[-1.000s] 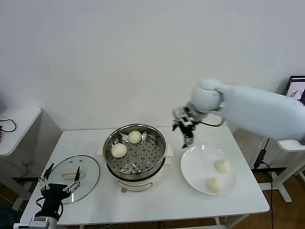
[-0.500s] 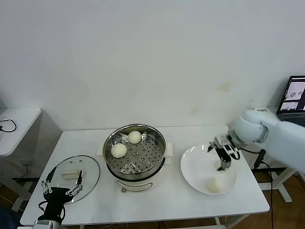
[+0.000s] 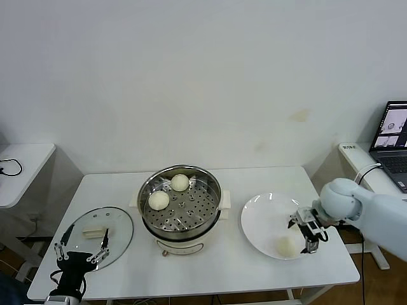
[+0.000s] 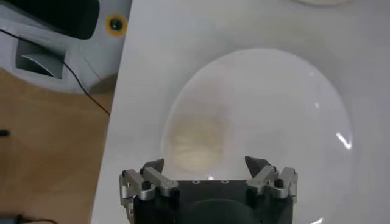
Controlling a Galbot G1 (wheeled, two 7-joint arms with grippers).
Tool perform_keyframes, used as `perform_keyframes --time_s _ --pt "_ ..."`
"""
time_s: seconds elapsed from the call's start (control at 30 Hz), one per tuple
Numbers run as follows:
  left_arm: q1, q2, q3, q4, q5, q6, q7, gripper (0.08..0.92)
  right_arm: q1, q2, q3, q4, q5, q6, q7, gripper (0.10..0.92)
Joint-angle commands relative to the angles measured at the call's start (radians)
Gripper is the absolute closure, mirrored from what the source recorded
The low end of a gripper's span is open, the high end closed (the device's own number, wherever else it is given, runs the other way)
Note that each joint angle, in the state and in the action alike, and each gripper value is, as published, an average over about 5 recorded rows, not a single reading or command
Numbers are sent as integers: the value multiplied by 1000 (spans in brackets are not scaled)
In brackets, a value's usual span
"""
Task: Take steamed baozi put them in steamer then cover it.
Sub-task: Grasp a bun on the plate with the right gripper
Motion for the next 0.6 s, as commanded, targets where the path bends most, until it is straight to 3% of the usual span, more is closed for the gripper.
perform_keyframes --time_s 0.03,0.33,0.6 --pt "1 -1 -1 6 0 -2 -1 177 -107 15 61 -32 -34 6 11 202" --pt "-7 2 -4 15 -1 -2 -1 177 -108 59 60 -74 -32 -6 23 208" --pt "-11 2 -4 19 -1 -1 -1 177 -109 88 60 -111 -34 -20 30 269"
